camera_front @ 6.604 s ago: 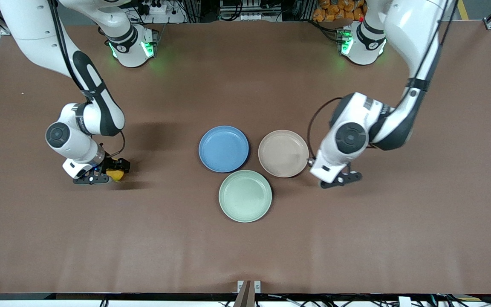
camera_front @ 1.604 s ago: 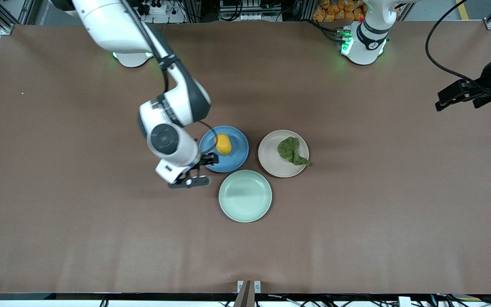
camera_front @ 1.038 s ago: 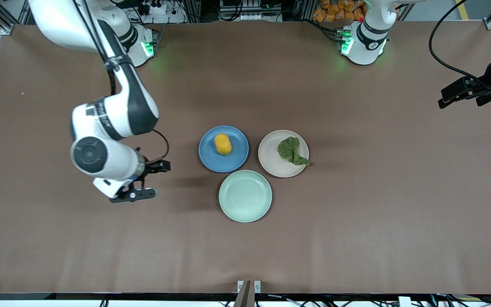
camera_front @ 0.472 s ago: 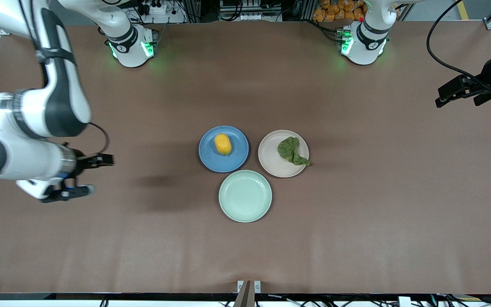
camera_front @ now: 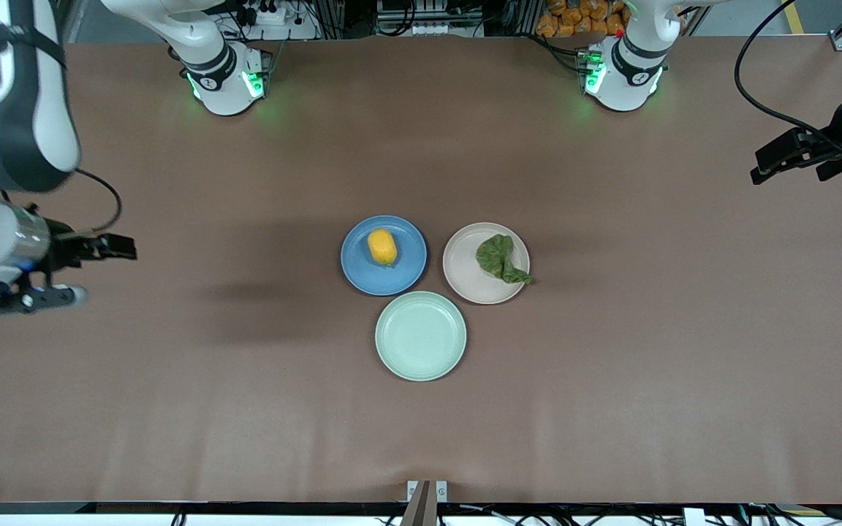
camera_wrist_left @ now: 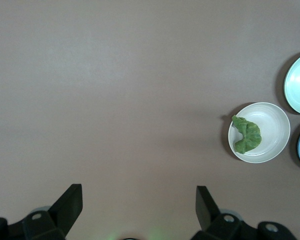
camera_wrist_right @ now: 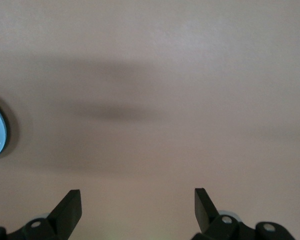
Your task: Place lemon and lettuce in plates
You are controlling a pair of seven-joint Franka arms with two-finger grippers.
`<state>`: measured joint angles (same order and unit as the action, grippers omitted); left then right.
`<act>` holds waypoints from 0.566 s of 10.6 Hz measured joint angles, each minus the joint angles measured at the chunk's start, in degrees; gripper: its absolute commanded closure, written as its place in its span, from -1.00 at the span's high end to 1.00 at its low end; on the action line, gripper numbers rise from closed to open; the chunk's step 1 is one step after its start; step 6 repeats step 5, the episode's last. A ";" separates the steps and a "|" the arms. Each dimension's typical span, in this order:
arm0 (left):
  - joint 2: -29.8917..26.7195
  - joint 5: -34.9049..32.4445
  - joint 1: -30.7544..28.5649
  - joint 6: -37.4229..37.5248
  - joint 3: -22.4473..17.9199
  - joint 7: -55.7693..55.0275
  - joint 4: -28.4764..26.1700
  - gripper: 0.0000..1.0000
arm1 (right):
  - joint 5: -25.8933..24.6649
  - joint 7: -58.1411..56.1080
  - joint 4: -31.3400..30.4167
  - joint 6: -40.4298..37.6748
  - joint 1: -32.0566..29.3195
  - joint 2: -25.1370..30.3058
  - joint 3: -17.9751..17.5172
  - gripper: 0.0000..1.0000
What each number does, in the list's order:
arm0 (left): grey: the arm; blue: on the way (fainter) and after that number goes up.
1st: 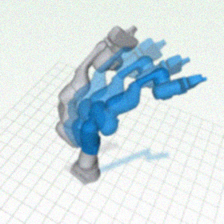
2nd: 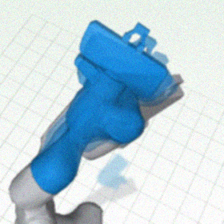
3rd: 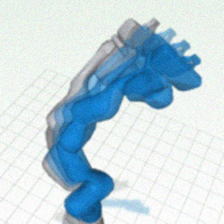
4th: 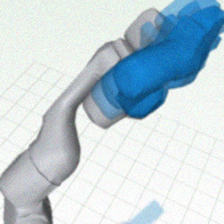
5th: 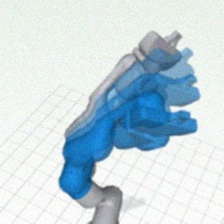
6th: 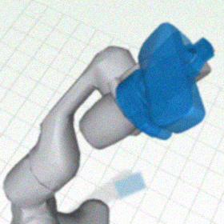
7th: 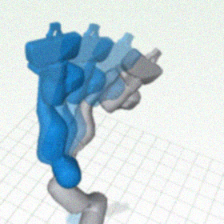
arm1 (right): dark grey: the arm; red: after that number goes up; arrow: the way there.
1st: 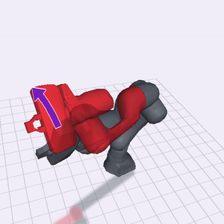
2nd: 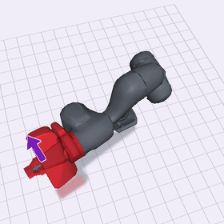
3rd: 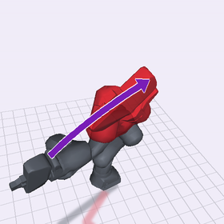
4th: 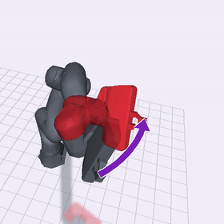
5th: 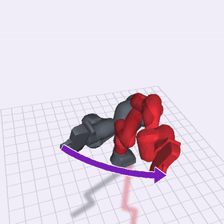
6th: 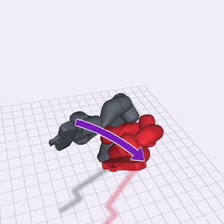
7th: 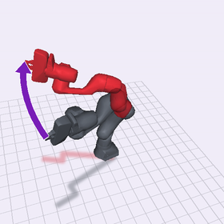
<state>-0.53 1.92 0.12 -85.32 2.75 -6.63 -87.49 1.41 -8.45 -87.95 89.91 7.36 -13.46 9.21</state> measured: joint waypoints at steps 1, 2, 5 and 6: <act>0.02 0.00 -0.02 0.00 0.00 0.00 0.03 1.00 | 0.00 -0.08 -2.33 -0.43 -1.39 3.24 -0.22 1.00; 0.04 0.00 -0.09 0.00 0.01 0.00 0.05 1.00 | 0.00 -0.17 -4.61 -1.30 -2.88 6.58 -0.99 1.00; 0.06 -0.67 -0.65 0.00 0.02 0.05 0.12 1.00 | -0.04 -0.10 -8.98 -4.73 -5.48 14.36 -3.46 1.00; 0.06 -0.67 -0.65 0.00 0.02 0.05 0.12 1.00 | -0.04 -0.10 -8.98 -4.73 -5.48 14.36 -3.46 1.00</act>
